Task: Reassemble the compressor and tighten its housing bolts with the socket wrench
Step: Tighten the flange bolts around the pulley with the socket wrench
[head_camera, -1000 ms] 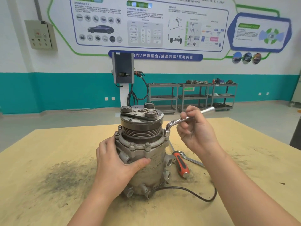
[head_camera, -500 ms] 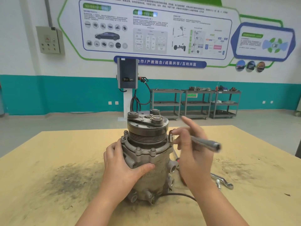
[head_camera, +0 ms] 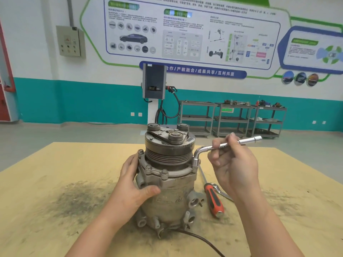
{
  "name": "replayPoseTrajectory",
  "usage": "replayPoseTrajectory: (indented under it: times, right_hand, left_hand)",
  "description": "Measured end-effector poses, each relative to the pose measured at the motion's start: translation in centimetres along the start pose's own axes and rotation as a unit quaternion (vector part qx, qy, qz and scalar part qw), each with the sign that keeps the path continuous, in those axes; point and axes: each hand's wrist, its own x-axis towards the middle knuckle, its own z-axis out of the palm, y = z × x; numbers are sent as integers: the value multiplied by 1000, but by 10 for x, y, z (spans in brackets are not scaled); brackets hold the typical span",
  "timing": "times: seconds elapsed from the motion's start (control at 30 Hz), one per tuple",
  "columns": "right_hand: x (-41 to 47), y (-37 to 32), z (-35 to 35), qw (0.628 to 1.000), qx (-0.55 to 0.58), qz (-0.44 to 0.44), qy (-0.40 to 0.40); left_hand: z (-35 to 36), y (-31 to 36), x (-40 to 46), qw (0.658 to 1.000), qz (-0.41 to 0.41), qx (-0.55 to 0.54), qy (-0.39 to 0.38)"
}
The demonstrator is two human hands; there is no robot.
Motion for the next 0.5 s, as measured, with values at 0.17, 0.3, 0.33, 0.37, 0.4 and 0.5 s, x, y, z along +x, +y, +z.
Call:
replayPoseTrajectory:
  times: [0.17, 0.3, 0.33, 0.37, 0.4, 0.5]
  right_hand:
    - [6, -2, -3, 996, 36, 73, -21]
    - [12, 1, -2, 994, 47, 94, -3]
    - [14, 1, -1, 994, 54, 96, 6]
    - [15, 2, 0, 994, 61, 94, 16]
    - [15, 4, 2, 993, 67, 88, 28]
    - [10, 13, 7, 994, 80, 28, 70]
  left_hand:
    - [4, 3, 1, 1000, 4, -2, 17]
    - [9, 4, -3, 999, -16, 13, 35]
    - [11, 5, -4, 999, -18, 19, 43]
    - [13, 6, -6, 998, -17, 25, 51]
    - [15, 6, -8, 998, -16, 29, 56]
    - [14, 8, -9, 997, -21, 36, 60]
